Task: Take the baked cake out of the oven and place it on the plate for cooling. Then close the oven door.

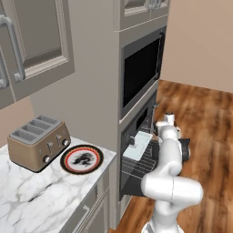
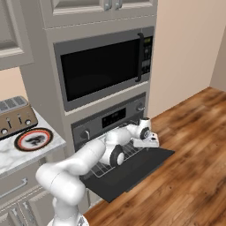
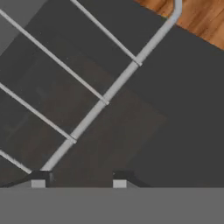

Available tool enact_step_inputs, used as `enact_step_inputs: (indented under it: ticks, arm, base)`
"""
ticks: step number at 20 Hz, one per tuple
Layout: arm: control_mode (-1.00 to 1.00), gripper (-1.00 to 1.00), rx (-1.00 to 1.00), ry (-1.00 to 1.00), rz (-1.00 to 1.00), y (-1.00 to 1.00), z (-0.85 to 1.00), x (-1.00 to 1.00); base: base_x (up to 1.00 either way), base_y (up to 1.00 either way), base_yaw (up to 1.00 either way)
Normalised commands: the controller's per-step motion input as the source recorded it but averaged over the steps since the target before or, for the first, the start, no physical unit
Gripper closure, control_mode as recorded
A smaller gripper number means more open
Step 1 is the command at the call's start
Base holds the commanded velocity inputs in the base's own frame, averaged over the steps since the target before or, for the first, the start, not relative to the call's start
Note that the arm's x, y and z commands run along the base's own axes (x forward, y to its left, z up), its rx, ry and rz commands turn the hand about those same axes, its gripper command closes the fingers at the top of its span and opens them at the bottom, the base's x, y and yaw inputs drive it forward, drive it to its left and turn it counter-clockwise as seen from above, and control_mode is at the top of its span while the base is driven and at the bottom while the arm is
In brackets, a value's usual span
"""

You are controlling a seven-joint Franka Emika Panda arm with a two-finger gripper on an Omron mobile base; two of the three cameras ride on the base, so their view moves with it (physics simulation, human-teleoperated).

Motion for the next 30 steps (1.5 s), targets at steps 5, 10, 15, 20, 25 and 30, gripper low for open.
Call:
enact_step_inputs:
  ticks: [5,10,15,20,25,30]
  arm:
    - [-1.0,1.0,-0.53,0.0,0.0,-1.0,-0.93,-0.82]
    - [-1.0,1.0,-0.16,-0.01,0.02,-0.71,-0.1,-0.94]
    - [-1.0,-1.0,0.12,0.04,0.02,0.03,1.0,-0.79]
    - [-1.0,-1.0,0.3,0.0,0.25,0.36,0.79,-1.0]
    - [-1.0,-1.0,0.39,-0.15,0.27,0.73,0.11,-1.0]
    - [-1.0,-1.0,0.36,-0.11,0.13,0.79,0.43,-1.0]
  base:
    - [0.0,0.0,0.0]
    - [0.0,0.0,0.0]
    - [0.0,0.0,0.0]
    - [0.0,0.0,0.0]
    - [0.0,0.0,0.0]
    - [0.0,0.0,0.0]
